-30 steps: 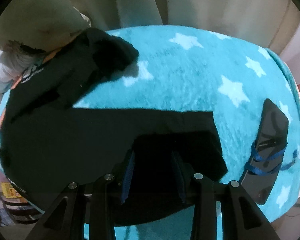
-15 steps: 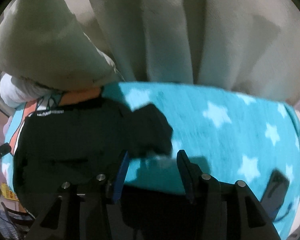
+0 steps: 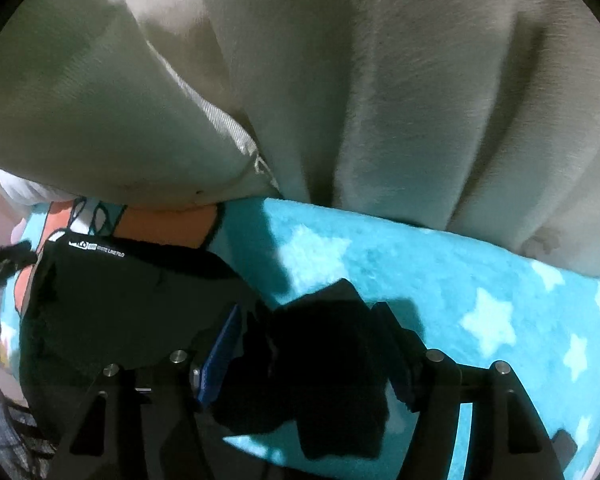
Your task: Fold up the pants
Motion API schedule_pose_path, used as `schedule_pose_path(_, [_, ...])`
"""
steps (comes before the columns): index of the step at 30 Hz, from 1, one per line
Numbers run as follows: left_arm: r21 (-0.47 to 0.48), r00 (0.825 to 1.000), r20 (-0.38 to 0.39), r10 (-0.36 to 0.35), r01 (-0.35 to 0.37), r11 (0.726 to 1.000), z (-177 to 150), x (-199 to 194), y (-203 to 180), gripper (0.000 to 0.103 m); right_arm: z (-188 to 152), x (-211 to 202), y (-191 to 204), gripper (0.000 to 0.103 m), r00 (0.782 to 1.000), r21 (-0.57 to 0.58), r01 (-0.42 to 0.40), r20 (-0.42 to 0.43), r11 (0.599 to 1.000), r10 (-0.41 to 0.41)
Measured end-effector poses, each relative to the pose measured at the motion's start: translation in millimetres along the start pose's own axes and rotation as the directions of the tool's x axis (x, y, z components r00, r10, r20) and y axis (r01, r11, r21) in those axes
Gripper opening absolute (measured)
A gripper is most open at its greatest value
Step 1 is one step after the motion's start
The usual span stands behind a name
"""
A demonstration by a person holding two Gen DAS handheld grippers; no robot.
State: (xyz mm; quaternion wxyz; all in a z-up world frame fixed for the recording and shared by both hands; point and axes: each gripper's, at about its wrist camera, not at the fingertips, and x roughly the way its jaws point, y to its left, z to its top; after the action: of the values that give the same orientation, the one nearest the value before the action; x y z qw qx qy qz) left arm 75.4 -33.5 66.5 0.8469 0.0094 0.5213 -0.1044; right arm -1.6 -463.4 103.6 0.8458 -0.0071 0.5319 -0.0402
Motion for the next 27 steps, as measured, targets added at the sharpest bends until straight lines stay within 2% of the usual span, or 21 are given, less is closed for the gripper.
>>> schedule_pose_path(7, [0.071,1.0,-0.001,-0.031,0.031,0.997,22.3,23.1,-3.7,0.078,6.0,23.4,5.3,0.065,0.999,-0.045,-0.027,-0.038,0.999,0.025])
schedule_pose_path(12, [0.12,0.997,-0.06,-0.04,0.047,0.992,29.3,48.9,-9.3,0.078,7.3,38.5,1.7,0.065,0.998,-0.023,-0.059,-0.04,0.998,0.058])
schedule_pose_path(13, [0.127,0.997,-0.066,-0.033,0.042,0.991,31.1,52.3,-9.8,0.078,7.0,37.6,2.5,0.063,0.998,-0.033,-0.062,-0.027,0.998,0.061])
schedule_pose_path(14, [0.131,0.997,-0.072,-0.035,0.044,0.99,30.9,54.9,-9.3,0.078,6.7,37.4,4.2,0.053,0.998,-0.044,-0.065,-0.02,0.997,0.064])
schedule_pose_path(15, [0.128,0.997,-0.068,-0.046,0.055,0.99,31.3,55.6,-7.2,0.078,6.7,38.2,6.5,0.048,0.998,-0.055,-0.065,-0.022,0.996,0.064])
schedule_pose_path(19, [0.11,0.995,-0.072,-0.075,0.082,0.99,33.0,53.3,1.6,0.078,5.7,41.2,13.7,0.046,0.999,-0.09,-0.038,-0.025,0.995,0.035])
schedule_pose_path(27, [0.106,0.998,-0.049,-0.026,0.031,0.994,25.1,42.3,3.4,0.078,7.6,43.7,11.7,0.046,0.999,-0.063,-0.041,-0.027,0.997,0.039])
